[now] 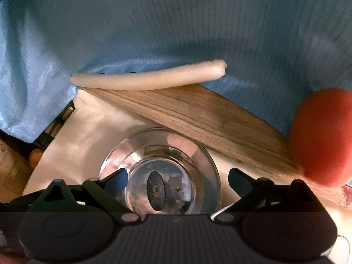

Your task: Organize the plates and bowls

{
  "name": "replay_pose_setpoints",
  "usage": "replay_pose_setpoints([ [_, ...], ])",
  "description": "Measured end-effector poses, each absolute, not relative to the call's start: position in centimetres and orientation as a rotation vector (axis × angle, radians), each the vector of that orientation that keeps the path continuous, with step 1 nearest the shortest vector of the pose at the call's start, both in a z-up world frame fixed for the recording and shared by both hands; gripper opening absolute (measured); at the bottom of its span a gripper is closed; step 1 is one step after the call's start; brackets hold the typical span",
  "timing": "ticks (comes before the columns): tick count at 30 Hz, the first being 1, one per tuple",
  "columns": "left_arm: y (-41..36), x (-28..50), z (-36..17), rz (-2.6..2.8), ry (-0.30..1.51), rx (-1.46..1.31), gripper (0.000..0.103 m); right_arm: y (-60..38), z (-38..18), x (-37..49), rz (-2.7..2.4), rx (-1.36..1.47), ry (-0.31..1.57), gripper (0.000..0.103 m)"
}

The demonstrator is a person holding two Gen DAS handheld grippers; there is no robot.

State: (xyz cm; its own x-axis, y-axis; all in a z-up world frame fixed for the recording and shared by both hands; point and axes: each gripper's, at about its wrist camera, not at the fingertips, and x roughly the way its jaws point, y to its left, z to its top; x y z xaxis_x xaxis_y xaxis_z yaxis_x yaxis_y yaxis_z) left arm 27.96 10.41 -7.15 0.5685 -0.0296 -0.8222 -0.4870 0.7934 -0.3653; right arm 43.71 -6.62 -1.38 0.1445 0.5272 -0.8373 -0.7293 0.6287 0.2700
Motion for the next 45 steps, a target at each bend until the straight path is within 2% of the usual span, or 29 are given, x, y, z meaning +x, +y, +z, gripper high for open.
replay_pose_setpoints([
  [5,10.7,28.0,-7.2,0.284,0.945,-0.613,0.101,-5.9,-1.9,43.6,0.902,-0.257,1.106,0.098],
  [15,10.4,28.2,-6.9,0.318,0.962,-0.587,0.091,-4.3,-3.0,42.9,0.861,-0.363,1.111,0.088],
  [17,10.4,28.1,-6.8,0.329,0.958,-0.587,0.085,-4.2,-3.0,42.8,0.859,-0.365,1.111,0.085],
  [20,10.7,27.9,-6.7,0.328,0.945,-0.604,0.066,-4.5,-3.0,42.8,0.874,-0.341,1.118,0.076],
  [22,10.8,27.8,-6.6,0.325,0.939,-0.621,0.049,-4.6,-3.1,42.7,0.87,-0.34,1.117,0.073],
  [24,10.9,27.7,-6.6,0.321,0.925,-0.641,0.043,-4.6,-3.1,42.6,0.864,-0.341,1.107,0.068],
  [28,11.2,27.3,-6.5,0.319,0.908,-0.672,0.022,-4.8,-3.0,42.7,0.858,-0.328,1.106,0.059],
  [31,11.3,27.1,-6.4,0.336,0.901,-0.668,0.016,-5.3,-2.8,42.6,0.865,-0.324,1.102,0.053],
  [33,11.3,26.9,-6.3,0.349,0.898,-0.659,0.013,-5.4,-2.7,42.3,0.876,-0.322,1.096,0.05],
  [39,12.5,26.0,-6.1,0.404,0.868,-0.695,0.013,-5.2,-2.8,41.4,0.89,-0.314,1.082,0.035],
  [45,13.4,25.1,-5.3,0.445,0.832,-0.7,0.013,-5.0,-2.3,40.2,0.911,-0.286,1.06,0.035],
])
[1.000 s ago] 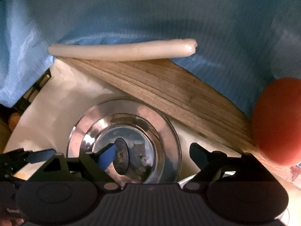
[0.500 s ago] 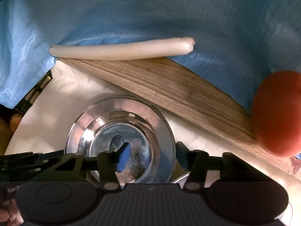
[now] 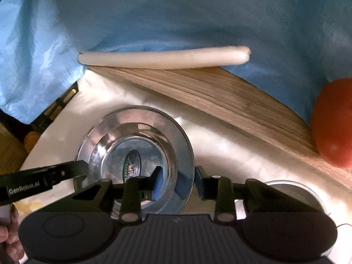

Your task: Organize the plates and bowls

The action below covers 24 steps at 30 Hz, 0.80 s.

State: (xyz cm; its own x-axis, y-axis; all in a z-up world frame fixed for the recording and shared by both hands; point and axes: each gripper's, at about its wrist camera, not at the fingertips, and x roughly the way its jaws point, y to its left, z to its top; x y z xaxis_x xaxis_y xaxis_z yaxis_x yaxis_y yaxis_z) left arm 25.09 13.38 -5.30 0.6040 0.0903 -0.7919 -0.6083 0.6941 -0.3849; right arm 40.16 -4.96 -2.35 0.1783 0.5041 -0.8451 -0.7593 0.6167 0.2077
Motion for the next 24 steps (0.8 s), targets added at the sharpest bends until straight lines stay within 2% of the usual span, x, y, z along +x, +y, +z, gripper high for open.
replay_pose_setpoints([
  [10,13.4,23.3,-3.2,0.496,0.762,-0.685,0.013,-5.2,-0.8,38.5,0.95,-0.255,0.978,0.035],
  [17,13.0,22.6,-1.6,0.518,0.713,-0.678,0.013,-6.2,0.4,37.7,0.955,-0.247,0.941,0.027],
  [24,12.0,22.1,-0.8,0.499,0.707,-0.672,0.013,-7.9,1.1,36.8,0.956,-0.234,0.932,0.027],
])
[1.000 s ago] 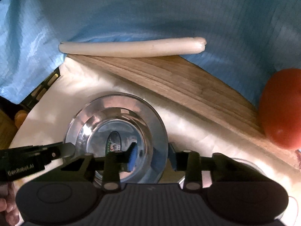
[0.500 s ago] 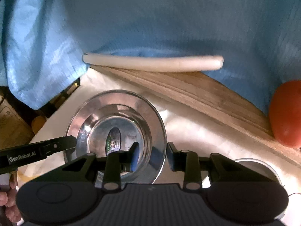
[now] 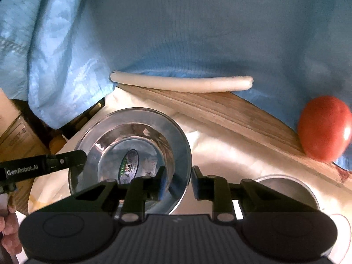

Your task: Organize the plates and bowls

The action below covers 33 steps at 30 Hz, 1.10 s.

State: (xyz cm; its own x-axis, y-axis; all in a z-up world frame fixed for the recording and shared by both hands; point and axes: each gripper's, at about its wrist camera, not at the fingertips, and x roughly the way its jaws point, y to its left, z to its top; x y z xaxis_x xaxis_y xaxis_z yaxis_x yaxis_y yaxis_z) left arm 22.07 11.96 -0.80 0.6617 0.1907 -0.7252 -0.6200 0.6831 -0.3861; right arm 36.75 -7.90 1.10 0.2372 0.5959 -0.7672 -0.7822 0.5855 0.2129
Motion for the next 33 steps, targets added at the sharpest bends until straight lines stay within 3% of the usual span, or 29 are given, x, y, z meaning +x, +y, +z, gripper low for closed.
replay_pose_setpoints([
  [33,5.1,16.7,-2.4,0.326,0.924,-0.525,0.014,-18.1,-0.8,29.8,1.008,-0.235,1.062,0.027],
])
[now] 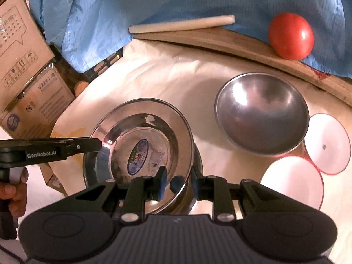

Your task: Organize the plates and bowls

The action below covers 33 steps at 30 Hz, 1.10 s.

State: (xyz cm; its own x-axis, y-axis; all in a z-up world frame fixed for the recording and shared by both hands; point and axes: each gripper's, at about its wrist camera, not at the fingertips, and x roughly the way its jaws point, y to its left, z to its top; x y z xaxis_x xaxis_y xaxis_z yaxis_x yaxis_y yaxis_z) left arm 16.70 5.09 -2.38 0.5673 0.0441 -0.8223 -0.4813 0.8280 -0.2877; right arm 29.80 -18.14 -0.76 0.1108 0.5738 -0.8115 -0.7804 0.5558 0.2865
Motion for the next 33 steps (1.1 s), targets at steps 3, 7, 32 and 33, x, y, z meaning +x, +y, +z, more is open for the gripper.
replay_pose_setpoints([
  [3,4.7,16.5,-2.5,0.32,0.944,-0.497,0.014,-18.3,-0.8,29.6,1.012,-0.239,1.075,0.028],
  [7,4.3,16.4,-2.7,0.314,0.964,-0.476,0.016,-18.4,-1.1,29.4,1.011,-0.243,1.096,0.029],
  [32,3.3,16.7,-3.3,0.315,1.038,-0.421,0.021,-18.5,-1.4,29.2,1.009,-0.236,1.151,0.031],
  [33,3.3,16.7,-3.3,0.316,1.039,-0.422,0.022,-18.5,-1.4,29.2,1.009,-0.237,1.151,0.032],
])
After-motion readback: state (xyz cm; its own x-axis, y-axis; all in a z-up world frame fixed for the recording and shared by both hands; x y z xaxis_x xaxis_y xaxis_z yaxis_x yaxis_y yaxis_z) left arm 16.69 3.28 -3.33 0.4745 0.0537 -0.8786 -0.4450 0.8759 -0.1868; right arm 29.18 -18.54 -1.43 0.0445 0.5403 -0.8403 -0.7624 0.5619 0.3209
